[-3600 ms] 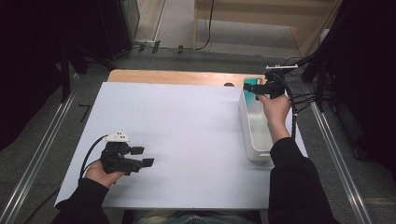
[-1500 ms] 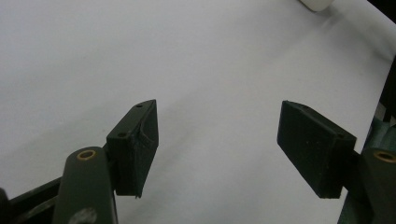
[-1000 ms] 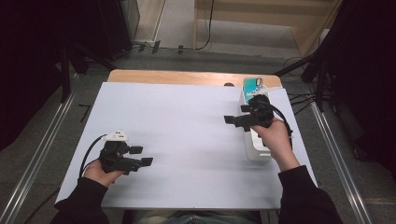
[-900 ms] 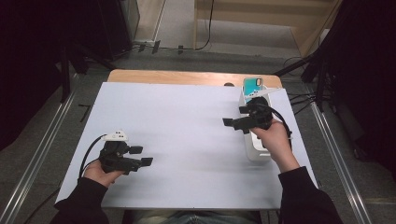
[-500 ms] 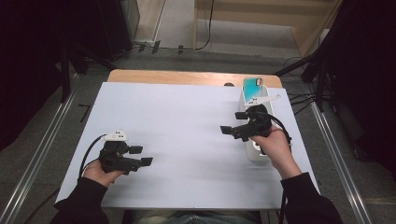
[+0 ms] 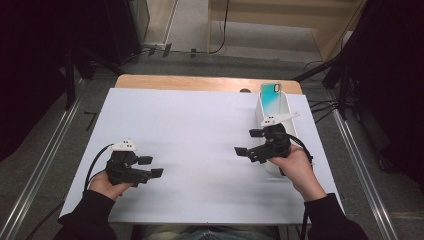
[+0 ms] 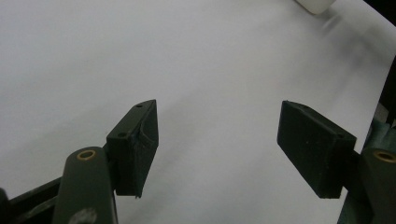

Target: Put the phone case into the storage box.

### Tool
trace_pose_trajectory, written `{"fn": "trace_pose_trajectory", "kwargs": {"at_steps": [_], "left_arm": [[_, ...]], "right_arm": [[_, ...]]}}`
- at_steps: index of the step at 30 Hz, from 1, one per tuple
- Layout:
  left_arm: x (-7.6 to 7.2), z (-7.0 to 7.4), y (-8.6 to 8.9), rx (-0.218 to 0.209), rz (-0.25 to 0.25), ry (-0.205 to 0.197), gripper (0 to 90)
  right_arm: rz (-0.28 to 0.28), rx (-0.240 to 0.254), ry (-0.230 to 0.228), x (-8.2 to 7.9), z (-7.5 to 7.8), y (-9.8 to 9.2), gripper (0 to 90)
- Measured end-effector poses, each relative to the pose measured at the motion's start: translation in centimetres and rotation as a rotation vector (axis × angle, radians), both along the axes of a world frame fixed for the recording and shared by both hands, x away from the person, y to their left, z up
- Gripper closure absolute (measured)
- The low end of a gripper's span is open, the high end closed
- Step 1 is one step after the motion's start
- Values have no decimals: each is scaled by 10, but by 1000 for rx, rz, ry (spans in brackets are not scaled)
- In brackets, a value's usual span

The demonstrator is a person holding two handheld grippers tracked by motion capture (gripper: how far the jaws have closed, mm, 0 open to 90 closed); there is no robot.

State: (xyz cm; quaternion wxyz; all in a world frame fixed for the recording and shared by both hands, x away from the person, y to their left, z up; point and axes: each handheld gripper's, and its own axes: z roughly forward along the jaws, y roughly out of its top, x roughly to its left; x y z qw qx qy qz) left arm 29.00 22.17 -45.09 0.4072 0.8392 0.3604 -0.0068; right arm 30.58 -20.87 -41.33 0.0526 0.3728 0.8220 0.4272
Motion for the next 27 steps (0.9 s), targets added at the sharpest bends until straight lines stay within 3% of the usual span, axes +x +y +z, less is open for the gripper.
{"fn": "trace_pose_trajectory", "kwargs": {"at_steps": [27], "left_arm": [[0, 1, 1, 4, 1, 1, 292]], "right_arm": [[121, 0, -24, -43, -29, -4, 72]]}}
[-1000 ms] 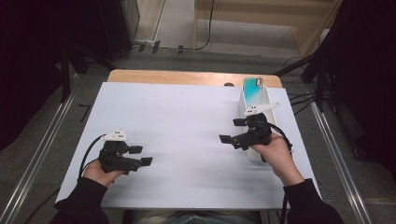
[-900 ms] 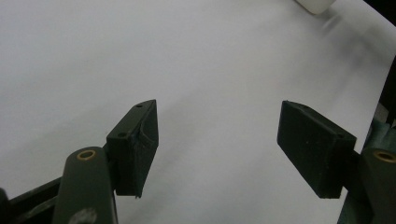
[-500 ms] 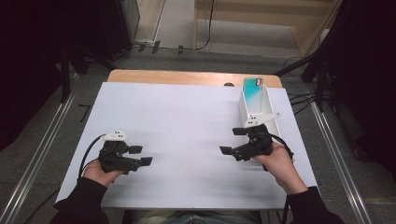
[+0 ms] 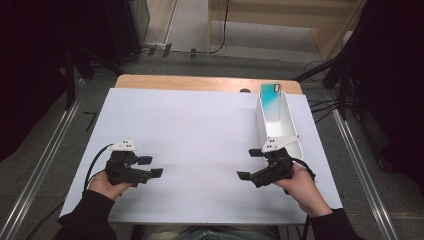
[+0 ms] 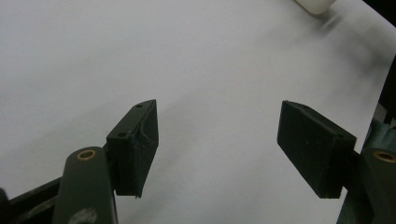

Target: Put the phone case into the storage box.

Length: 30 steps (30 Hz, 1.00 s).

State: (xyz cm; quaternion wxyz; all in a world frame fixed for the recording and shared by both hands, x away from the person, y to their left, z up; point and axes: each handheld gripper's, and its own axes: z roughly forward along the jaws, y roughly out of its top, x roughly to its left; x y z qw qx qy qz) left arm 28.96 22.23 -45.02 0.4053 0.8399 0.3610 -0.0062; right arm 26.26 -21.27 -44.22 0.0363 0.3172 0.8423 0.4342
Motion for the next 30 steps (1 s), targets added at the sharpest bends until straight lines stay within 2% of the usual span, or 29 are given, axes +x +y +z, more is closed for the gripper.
{"fn": "trace_pose_trajectory", "kwargs": {"at_steps": [2, 7, 15, 17, 22, 30], "left_arm": [[0, 1, 1, 2, 4, -1, 292], [1, 1, 4, -14, 17, -2, 292], [-1, 1, 2, -12, 4, -6, 292], [-1, 2, 2, -7, -4, -4, 292], [-6, 2, 3, -6, -16, -7, 292], [-9, 2, 4, -17, -22, -6, 292]], "right_arm": [[12, 2, -19, -4, -4, -1, 72], [31, 13, -29, -15, -12, -4, 72], [31, 12, -2, -26, -19, -11, 72], [33, -4, 2, -27, -20, -12, 72], [47, -19, -7, -31, -24, -14, 72], [43, -21, 11, -33, -28, -21, 73]]}}
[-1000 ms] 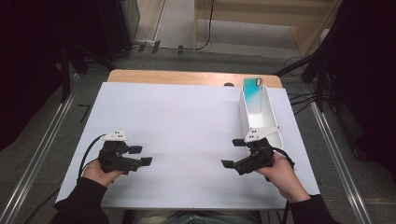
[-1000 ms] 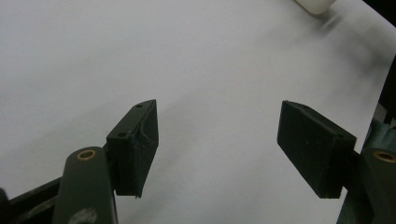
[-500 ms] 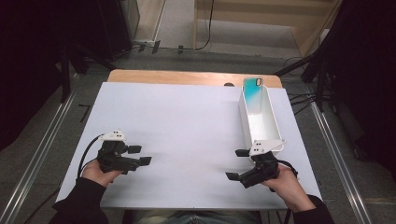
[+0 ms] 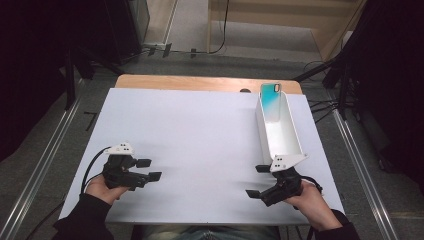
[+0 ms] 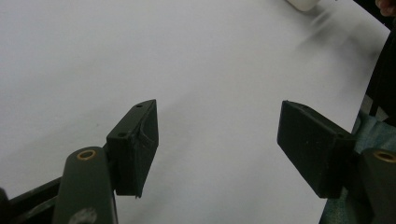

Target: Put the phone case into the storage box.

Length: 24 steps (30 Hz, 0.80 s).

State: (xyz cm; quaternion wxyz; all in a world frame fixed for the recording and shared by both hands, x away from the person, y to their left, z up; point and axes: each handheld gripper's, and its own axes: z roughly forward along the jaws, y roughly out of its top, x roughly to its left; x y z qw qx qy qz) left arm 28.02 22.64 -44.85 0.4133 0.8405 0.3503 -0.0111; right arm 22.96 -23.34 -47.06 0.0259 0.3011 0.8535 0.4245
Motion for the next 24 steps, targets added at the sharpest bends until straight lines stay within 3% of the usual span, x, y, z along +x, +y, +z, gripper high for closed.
{"fn": "trace_pose_trajectory", "kwargs": {"at_steps": [24], "left_arm": [[0, -1, -2, 11, -20, 1, 292]], "right_arm": [[-2, 9, 2, 0, -1, -3, 73]]}}
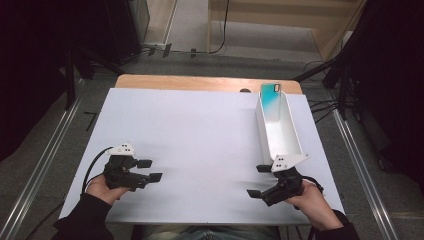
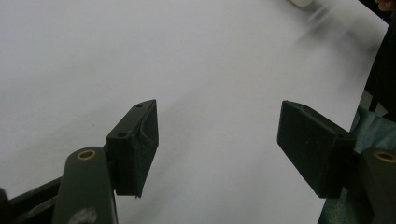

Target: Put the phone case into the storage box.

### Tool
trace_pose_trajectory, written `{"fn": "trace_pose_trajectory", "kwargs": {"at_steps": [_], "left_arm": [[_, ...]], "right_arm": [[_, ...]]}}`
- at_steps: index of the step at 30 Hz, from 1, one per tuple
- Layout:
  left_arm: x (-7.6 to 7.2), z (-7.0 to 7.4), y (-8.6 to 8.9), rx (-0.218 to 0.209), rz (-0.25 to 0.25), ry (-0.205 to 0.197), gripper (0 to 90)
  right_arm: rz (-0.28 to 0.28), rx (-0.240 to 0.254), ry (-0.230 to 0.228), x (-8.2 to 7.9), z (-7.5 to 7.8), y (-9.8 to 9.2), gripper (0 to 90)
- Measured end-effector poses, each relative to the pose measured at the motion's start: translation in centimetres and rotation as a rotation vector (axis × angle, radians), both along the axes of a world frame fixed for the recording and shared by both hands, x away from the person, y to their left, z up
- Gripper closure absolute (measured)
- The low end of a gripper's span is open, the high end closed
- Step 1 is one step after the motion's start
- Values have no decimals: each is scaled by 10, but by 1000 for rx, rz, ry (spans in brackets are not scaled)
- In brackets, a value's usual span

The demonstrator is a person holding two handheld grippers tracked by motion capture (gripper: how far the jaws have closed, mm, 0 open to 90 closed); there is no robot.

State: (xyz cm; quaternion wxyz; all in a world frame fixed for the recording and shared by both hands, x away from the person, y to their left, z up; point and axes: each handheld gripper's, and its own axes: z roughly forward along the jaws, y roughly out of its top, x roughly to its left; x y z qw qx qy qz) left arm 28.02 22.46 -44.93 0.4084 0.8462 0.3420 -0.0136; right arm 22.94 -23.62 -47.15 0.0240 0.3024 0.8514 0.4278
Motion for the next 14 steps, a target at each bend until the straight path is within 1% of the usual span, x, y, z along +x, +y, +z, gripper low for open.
{"fn": "trace_pose_trajectory", "kwargs": {"at_steps": [14], "left_arm": [[0, 0, 0, 0, 6, -3, 292]], "right_arm": [[3, -4, -12, 0, 0, 0, 73]]}}
